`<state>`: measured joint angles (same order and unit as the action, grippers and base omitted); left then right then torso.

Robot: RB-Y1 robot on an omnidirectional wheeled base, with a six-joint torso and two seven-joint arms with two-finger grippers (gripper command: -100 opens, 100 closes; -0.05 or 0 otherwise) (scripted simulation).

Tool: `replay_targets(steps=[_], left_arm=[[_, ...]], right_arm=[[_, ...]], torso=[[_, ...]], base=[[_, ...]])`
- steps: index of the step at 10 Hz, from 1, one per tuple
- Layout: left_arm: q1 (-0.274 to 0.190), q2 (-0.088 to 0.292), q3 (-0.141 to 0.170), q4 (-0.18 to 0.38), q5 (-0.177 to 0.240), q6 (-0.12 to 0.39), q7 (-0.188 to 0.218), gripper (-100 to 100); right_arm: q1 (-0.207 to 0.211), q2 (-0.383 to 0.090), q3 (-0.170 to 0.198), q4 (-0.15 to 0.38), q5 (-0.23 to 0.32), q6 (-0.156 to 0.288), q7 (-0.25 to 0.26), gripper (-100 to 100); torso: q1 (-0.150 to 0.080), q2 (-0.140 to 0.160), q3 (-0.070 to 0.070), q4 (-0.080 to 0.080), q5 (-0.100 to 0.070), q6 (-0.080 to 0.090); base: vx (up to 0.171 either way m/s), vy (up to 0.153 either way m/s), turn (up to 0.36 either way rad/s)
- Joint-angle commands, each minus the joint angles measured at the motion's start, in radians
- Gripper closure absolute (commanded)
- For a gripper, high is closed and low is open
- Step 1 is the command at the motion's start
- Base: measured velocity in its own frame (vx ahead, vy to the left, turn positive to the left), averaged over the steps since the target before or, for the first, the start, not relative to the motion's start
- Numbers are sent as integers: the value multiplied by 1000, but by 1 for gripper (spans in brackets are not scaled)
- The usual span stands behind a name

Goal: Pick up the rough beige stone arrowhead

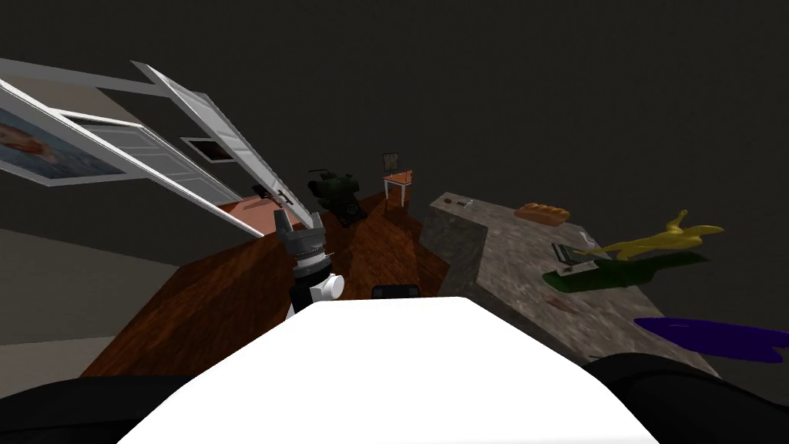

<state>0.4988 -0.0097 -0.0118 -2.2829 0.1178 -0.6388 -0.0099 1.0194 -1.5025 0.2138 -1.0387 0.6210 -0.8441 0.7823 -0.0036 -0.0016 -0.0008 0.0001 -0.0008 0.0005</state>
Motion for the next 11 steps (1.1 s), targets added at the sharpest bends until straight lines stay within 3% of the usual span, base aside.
replay_targets(steps=[1,5,8,9,10,11], left_arm=[[0,0,0,0,0,0,0,0],[0,0,0,0,0,0,0,0],[0,0,0,0,0,0,0,0],[0,0,0,0,0,0,0,0],[0,0,0,0,0,0,0,0],[0,0,0,0,0,0,0,0]], right_arm=[[18,-49,-5,21,4,17,4,-100],[-14,-77,18,77,28,33,3,-100],[-49,-21,39,56,37,43,4,-100],[-27,-35,28,50,29,48,6,-100],[-28,-34,29,48,30,50,6,0],[-37,-4,42,50,40,69,9,-100]], torso=[[0,0,0,0,0,0],[-3,0,0,0,-1,2],[-3,0,0,0,-1,2],[-2,0,0,0,-1,3],[1,0,0,0,0,3],[3,0,0,0,0,3]], base=[[10,-89,419],[-7,-109,315],[-13,-89,297],[0,-30,13],[0,-7,-1],[4,-13,79]])
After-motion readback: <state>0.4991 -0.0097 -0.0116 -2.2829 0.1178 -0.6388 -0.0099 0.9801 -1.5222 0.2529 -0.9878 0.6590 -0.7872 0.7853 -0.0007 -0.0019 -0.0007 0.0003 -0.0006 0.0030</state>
